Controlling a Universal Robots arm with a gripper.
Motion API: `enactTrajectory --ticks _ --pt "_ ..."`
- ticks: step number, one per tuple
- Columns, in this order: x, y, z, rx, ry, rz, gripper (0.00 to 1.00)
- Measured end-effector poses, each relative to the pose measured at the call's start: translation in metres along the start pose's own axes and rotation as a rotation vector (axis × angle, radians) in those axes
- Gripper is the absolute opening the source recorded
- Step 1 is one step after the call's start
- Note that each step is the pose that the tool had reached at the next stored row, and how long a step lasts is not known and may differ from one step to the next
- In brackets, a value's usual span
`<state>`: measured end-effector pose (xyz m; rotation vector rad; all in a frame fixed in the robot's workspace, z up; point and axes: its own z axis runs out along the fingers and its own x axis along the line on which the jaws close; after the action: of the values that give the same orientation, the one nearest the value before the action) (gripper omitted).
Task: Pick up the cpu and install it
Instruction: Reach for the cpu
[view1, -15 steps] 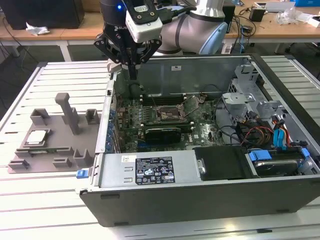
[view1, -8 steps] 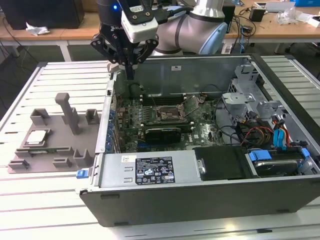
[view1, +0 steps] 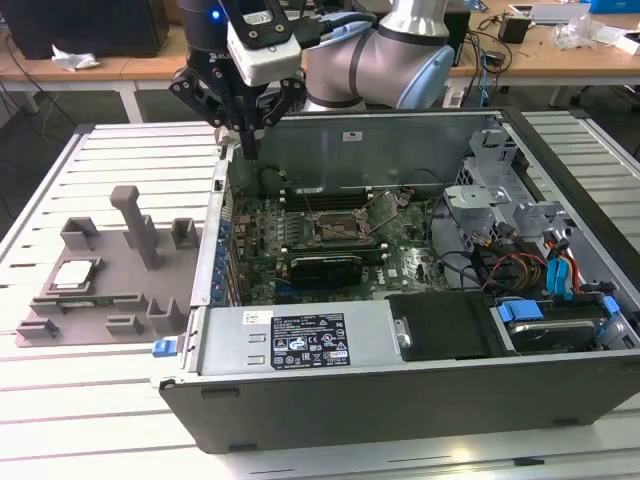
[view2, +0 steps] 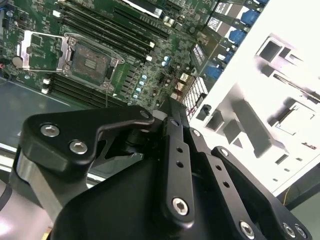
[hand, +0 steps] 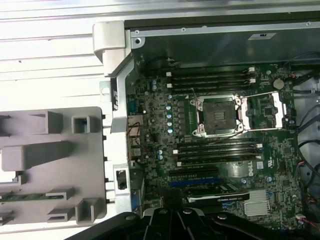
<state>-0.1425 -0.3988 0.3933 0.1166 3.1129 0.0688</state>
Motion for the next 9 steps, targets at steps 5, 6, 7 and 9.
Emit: enactTrajectory --ticks 5,6,7,9 --pt "0.0118 -0.0009 -0.0003 -0.0001 -0.0021 0.0 0.11" --pt "0.0146 -0.0011 -0.0004 -0.0003 -0.0028 0.0 0.11" --pt "0.0166 -0.0012 -0.0005 -0.0003 -0.0033 0.0 0.11" --pt "0.0212 -0.0016 -0.0005 -0.0005 -0.0044 0.0 0.11"
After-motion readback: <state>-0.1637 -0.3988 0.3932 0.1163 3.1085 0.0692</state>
